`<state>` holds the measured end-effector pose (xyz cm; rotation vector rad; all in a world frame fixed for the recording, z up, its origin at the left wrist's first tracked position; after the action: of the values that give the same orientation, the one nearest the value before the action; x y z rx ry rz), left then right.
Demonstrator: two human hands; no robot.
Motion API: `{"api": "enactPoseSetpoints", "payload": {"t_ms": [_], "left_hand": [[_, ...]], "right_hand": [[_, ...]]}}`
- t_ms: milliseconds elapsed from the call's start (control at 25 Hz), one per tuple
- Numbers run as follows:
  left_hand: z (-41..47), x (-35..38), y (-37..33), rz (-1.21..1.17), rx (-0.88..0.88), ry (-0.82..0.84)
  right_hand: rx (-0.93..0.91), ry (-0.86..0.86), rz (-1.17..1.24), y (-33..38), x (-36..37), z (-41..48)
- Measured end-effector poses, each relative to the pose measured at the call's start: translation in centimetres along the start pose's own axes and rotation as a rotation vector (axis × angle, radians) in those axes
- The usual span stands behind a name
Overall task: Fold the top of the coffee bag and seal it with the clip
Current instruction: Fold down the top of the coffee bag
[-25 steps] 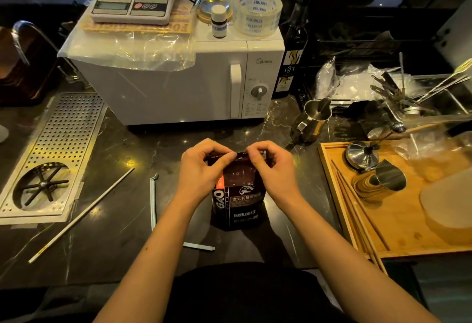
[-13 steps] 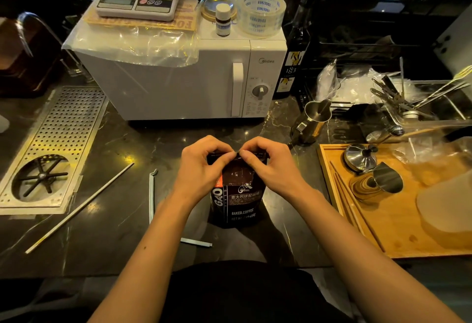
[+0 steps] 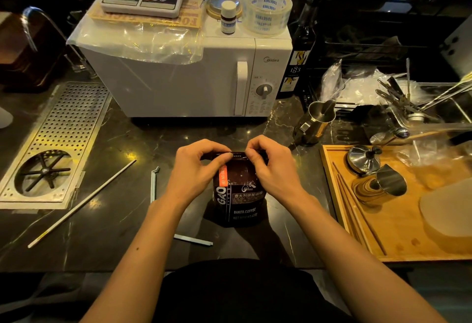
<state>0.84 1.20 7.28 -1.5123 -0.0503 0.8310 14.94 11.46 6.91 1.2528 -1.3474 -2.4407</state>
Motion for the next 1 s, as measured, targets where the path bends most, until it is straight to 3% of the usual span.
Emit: {"api": "enactPoseSetpoints", "payload": {"t_ms": [240, 400, 600, 720, 1000], "left_hand": [[0.0, 0.0, 0.6, -0.035, -0.035, -0.051], [0.0, 0.1, 1.0, -0.069, -0.055, -0.057], [-0.5, 0.3, 2.7, -0.286, -0.263, -0.138], [-0.6, 0.6, 2.9, -0.331, -0.281, -0.122], [-1.5, 1.7, 2.7, -0.459, -0.293, -0.104]], "right_hand": [[0.038, 0.125, 0.118, -0.5, -1.8, 0.6], [0.085, -0.013, 0.072, -0.9, -2.1, 0.2], [0.107, -0.031, 0.201, -1.2, -1.8, 0.0], [0.184, 0.015, 0.353, -2.3, -2.1, -0.6], [0.223, -0.184, 0.309, -2.3, -1.4, -1.6]]}}
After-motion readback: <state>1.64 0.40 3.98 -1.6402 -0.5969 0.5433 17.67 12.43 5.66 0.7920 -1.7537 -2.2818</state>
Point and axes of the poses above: each hand's wrist, its own z-axis towards the middle knuckle, its own x-axis out of the palm, y = z × x, the point moved 5 cm from there along z, towards the middle knuckle, and after that the axes turned 6 degrees about -x, right-handed, at the moved point
